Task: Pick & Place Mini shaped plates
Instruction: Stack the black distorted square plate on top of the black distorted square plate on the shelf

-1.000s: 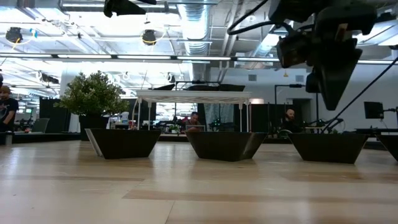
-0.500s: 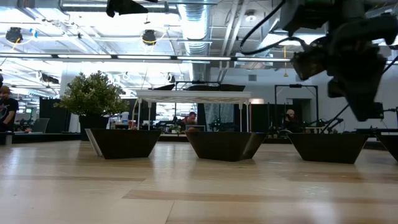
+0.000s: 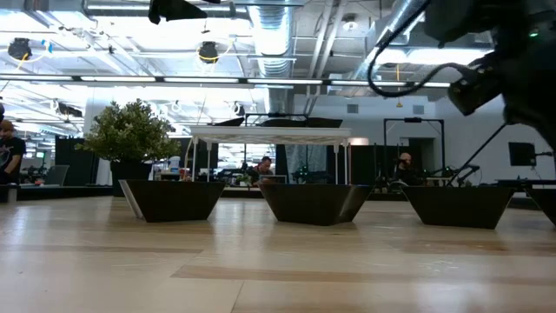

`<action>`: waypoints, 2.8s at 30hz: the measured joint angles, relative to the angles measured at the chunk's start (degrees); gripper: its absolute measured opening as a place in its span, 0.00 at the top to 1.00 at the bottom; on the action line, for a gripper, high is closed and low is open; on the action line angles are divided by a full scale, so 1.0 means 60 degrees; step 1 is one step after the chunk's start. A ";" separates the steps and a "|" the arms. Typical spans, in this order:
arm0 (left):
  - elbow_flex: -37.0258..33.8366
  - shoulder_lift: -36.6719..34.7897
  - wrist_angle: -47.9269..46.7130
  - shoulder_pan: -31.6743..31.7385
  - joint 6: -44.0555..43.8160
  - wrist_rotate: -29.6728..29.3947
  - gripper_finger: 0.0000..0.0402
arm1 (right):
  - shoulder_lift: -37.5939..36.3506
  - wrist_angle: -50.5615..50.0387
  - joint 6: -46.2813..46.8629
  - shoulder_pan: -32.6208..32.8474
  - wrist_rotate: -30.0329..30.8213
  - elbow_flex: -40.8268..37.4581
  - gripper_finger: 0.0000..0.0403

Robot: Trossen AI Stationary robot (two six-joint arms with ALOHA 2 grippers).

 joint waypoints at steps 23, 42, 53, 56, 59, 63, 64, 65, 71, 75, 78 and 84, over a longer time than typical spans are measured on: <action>0.0000 0.0000 0.0000 0.0004 -0.0025 0.0009 0.30 | -0.3903 -0.0752 0.1522 0.0552 0.0716 -0.0685 0.82; 0.0000 0.0000 0.0076 0.0000 -0.0284 0.0597 0.30 | -0.4805 0.0442 0.2930 0.0523 0.1090 -0.2244 0.82; 0.0000 0.0000 0.0076 0.0000 -0.0280 0.0597 0.30 | -0.3704 0.0794 0.3808 0.0608 0.0639 -0.2244 0.61; 0.0000 0.0000 0.0073 0.0000 -0.0267 0.0597 0.30 | -0.3464 0.0862 0.3884 0.0785 0.0579 -0.2244 0.59; 0.0000 0.0000 0.0073 0.0002 -0.0250 0.0597 0.30 | -0.3275 0.0914 0.3962 0.0889 0.0576 -0.2244 0.60; 0.0000 0.0000 0.0073 0.0000 -0.0248 0.0597 0.30 | -0.2939 0.0964 0.4138 0.0887 0.0580 -0.2248 0.63; 0.0000 -0.0002 0.0073 0.0002 -0.0246 0.0597 0.30 | -0.2849 0.1087 0.4131 0.0887 0.0582 -0.2248 0.63; 0.0000 0.0000 0.0073 0.0000 -0.0241 0.0597 0.30 | -0.2759 0.1208 0.4121 0.0887 0.0575 -0.2248 0.64; 0.0000 0.0000 0.0073 0.0004 -0.0175 0.0597 0.30 | -0.2034 0.1342 0.4132 0.0887 0.0488 -0.2248 0.67; 0.0000 0.0000 0.0070 0.0001 -0.0171 0.0597 0.30 | -0.1540 0.1352 0.4134 0.0869 0.0337 -0.2248 0.70; 0.0000 0.0000 0.0070 0.0000 -0.0171 0.0597 0.30 | -0.1344 0.1378 0.4132 0.0869 0.0328 -0.2248 0.74; 0.0000 -0.0001 0.0073 0.0003 -0.0172 0.0597 0.30 | -0.1468 0.1341 0.4128 0.0869 0.0332 -0.2246 0.87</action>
